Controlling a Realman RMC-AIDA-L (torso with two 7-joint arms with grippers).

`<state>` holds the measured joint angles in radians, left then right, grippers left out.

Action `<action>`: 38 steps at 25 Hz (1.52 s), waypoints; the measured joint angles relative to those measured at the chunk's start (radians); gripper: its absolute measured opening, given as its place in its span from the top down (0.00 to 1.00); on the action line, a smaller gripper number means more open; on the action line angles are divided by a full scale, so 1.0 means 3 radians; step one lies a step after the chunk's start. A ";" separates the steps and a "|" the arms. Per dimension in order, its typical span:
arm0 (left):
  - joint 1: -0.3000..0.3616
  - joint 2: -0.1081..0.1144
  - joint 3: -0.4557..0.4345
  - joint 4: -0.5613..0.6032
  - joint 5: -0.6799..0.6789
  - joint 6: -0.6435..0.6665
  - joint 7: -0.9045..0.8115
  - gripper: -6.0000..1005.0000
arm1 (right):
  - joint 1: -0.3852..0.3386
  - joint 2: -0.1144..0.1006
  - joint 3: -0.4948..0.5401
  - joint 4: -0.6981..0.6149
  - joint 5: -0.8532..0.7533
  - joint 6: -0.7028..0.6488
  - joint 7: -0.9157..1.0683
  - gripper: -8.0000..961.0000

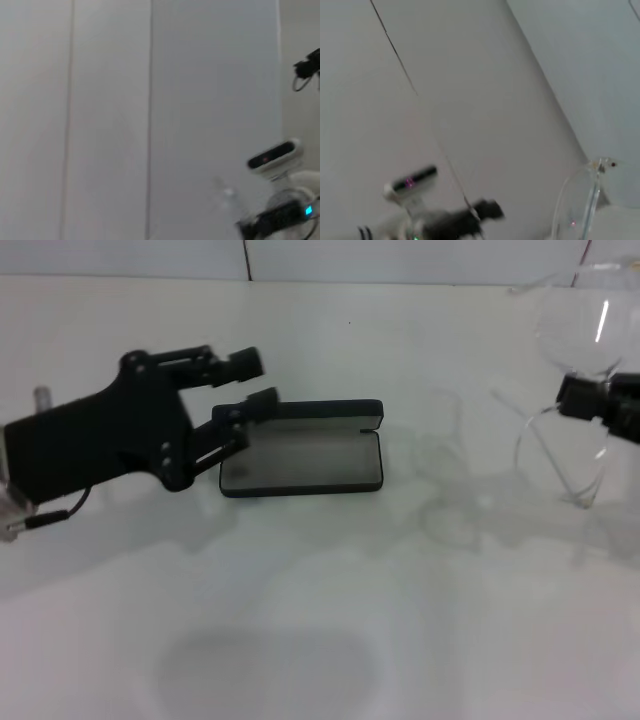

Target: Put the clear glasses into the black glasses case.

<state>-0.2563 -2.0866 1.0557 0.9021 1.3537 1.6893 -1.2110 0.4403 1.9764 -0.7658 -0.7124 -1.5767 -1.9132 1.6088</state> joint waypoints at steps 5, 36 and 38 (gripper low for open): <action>-0.0089 0.0001 0.0098 0.0550 0.0008 -0.0011 -0.0676 0.73 | -0.0009 0.0087 -0.0007 -0.0136 -0.0362 0.0225 -0.0307 0.88; -0.0833 -0.0008 0.0780 0.0667 0.0324 -0.0472 -0.1560 0.92 | -0.0279 0.0164 -0.1061 -0.0449 -0.0082 0.0219 -0.2736 0.88; -0.0833 -0.0008 0.0785 0.0656 0.0315 -0.0472 -0.1564 0.92 | -0.0274 0.0164 -0.1086 -0.0453 -0.0079 0.0228 -0.2736 0.88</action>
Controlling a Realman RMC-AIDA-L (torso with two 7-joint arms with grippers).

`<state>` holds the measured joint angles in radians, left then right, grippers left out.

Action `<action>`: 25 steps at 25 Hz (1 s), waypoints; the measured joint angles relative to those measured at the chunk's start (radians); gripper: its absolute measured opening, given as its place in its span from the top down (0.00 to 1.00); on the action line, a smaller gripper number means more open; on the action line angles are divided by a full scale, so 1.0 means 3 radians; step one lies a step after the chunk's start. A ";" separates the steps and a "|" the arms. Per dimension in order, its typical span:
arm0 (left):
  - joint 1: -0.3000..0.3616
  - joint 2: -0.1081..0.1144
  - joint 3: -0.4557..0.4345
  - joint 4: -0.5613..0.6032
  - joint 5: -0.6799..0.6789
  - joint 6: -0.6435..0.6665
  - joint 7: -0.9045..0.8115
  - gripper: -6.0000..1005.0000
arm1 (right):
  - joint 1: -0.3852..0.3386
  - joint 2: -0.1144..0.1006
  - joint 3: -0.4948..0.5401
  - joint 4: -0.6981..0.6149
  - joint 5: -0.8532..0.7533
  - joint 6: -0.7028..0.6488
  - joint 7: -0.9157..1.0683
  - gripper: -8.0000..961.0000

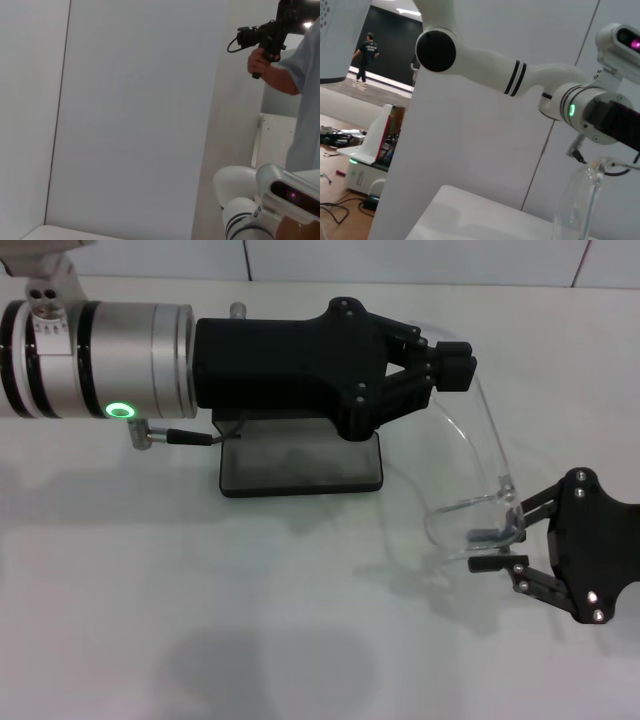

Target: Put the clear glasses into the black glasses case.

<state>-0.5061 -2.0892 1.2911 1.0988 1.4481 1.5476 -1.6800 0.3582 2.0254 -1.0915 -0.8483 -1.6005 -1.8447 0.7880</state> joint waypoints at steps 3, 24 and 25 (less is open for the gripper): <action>0.0006 0.0000 0.0047 -0.0014 0.0010 0.0000 -0.0006 0.92 | 0.0022 0.0000 -0.0030 -0.0016 0.0016 0.0015 0.0004 0.88; 0.0097 0.0000 -0.0182 -0.0105 -0.0162 -0.0021 0.0259 0.92 | 0.0064 -0.0002 -0.0089 -0.0058 0.0092 0.0070 0.0003 0.88; 0.0124 0.0000 -0.0209 -0.0110 -0.0239 -0.0029 0.0316 0.92 | 0.0064 -0.0002 -0.0089 -0.0051 0.0093 0.0071 0.0002 0.88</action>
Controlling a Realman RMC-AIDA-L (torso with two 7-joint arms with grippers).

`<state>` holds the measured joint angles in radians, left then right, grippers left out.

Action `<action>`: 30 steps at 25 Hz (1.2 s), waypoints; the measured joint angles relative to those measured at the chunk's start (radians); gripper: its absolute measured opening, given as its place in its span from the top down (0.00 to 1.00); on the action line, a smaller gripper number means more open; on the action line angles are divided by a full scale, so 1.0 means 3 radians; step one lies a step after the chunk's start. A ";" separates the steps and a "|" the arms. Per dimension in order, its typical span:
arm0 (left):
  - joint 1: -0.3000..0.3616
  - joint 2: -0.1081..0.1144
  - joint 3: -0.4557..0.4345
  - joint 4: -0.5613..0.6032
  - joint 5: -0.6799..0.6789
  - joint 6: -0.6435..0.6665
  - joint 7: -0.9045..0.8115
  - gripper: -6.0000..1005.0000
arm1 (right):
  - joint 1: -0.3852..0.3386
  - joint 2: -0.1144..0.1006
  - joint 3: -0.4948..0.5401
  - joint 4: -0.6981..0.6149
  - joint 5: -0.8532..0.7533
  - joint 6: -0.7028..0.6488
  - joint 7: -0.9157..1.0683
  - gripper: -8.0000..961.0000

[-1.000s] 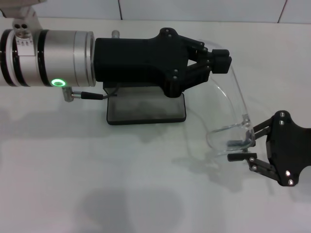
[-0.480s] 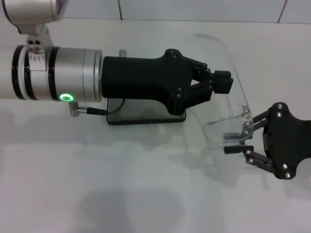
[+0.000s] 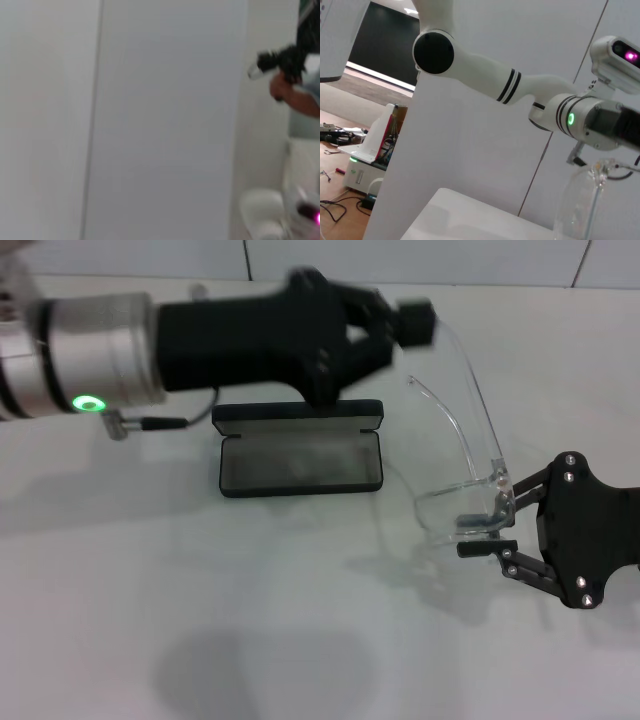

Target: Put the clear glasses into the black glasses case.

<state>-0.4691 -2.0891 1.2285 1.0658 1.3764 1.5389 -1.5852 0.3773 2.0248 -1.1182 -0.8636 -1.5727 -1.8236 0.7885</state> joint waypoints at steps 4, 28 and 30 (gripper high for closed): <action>0.0178 0.0001 -0.0002 -0.0047 -0.0481 0.0024 0.0328 0.92 | -0.0012 -0.0005 -0.0010 0.0025 0.0012 0.0043 -0.0002 0.88; -0.0003 -0.0001 0.0561 -0.0831 -0.0792 0.0123 0.0706 0.93 | 0.0009 0.0004 -0.0274 -0.0105 0.0172 0.0081 -0.0020 0.88; -0.0003 -0.0002 0.0564 -0.0881 -0.0792 0.0124 0.0710 0.93 | 0.0008 0.0002 -0.0289 -0.0124 0.0202 0.0078 -0.0023 0.88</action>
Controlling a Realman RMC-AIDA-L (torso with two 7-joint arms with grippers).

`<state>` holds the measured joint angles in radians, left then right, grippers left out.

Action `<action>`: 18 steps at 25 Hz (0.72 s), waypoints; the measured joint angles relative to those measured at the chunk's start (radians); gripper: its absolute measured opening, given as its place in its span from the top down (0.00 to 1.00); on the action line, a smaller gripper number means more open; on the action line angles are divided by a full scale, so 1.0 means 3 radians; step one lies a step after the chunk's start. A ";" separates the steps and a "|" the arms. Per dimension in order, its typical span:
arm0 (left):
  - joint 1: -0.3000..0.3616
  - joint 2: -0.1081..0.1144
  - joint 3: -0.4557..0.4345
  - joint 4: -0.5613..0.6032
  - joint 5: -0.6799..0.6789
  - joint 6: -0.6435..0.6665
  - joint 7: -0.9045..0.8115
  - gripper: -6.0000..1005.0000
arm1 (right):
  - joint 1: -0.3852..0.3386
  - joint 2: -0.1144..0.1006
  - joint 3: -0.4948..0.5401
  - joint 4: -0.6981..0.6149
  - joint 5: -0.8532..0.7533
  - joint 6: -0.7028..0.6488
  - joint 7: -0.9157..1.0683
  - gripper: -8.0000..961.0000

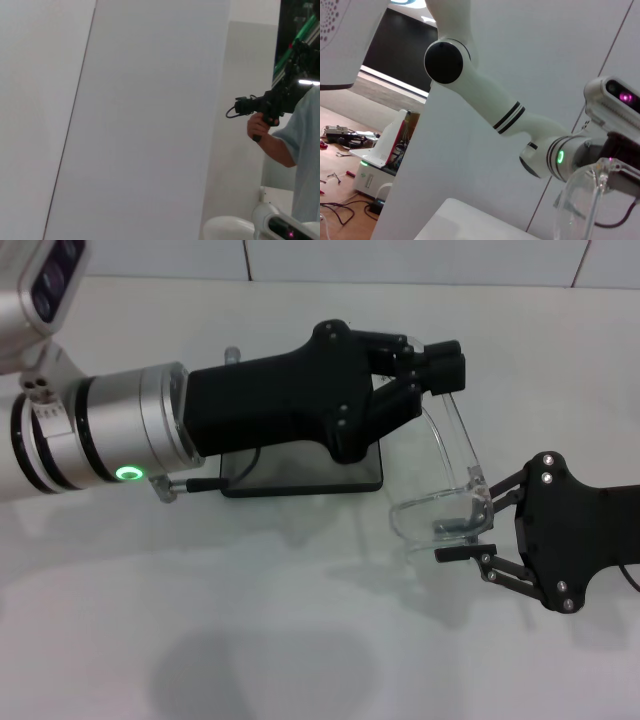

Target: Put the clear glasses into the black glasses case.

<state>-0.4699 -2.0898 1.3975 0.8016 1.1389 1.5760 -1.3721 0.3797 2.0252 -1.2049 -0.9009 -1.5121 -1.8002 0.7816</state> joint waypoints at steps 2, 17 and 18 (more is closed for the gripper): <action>-0.0003 -0.0002 0.0003 -0.0046 0.0000 0.0001 0.0002 0.93 | -0.0001 -0.0001 -0.0003 -0.0023 0.0008 -0.0003 -0.0001 0.88; -0.0003 -0.0004 0.0093 -0.0221 -0.0051 0.0003 0.0011 0.92 | -0.0008 0.0004 -0.0008 -0.0135 0.0079 0.0021 -0.0042 0.88; -0.0003 -0.0006 0.0110 -0.0222 -0.0051 0.0003 0.0011 0.92 | -0.0008 0.0004 -0.0008 -0.0136 0.0079 0.0022 -0.0043 0.88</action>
<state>-0.4709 -2.0916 1.4307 0.7350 1.1234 1.5770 -1.3688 0.3773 2.0264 -1.2073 -0.9417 -1.4885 -1.7936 0.7688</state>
